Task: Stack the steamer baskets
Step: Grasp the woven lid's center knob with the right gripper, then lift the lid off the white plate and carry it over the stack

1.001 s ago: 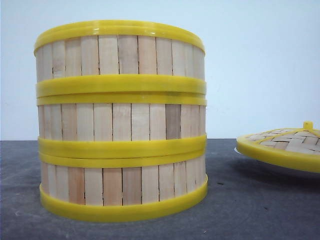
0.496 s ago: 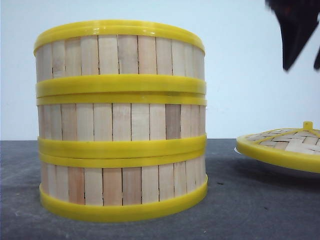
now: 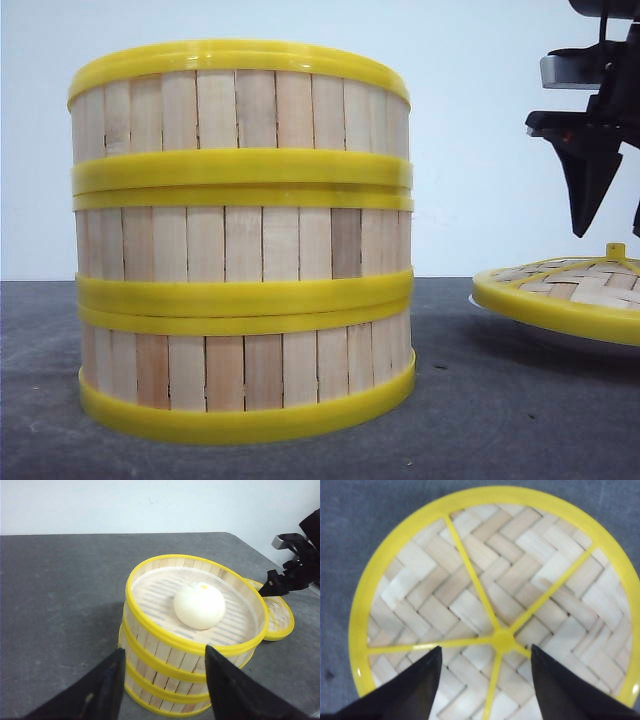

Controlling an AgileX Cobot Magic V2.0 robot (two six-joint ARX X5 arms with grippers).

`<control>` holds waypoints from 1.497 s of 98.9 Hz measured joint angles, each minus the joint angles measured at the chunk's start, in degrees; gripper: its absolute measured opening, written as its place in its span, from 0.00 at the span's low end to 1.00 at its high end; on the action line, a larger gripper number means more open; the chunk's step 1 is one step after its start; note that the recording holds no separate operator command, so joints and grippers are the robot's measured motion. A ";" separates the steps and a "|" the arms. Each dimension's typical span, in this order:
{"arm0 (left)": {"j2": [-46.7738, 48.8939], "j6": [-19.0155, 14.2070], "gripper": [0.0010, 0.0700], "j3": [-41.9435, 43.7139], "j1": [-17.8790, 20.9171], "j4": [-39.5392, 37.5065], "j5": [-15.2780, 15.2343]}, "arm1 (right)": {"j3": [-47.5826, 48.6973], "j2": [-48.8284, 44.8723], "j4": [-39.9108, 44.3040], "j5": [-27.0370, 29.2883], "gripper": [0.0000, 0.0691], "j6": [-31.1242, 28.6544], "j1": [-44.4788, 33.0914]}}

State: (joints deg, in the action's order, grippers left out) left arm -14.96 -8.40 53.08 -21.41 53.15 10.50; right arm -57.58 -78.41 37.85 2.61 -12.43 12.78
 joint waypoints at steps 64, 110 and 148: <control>0.00 0.22 0.42 0.00 0.00 0.31 -0.09 | 0.00 -3.93 -1.44 0.85 0.18 0.00 -0.48; 0.00 0.22 0.42 0.00 0.00 0.50 -0.09 | -0.07 -3.91 -1.42 2.10 0.08 0.00 -0.59; 0.00 0.22 0.42 0.00 0.00 0.52 -0.09 | -7.85 3.85 4.79 1.84 0.08 1.84 -0.74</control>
State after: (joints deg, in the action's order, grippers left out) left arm -14.96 -8.19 53.08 -21.41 53.67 10.41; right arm -65.43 -74.56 42.63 4.45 -10.59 12.03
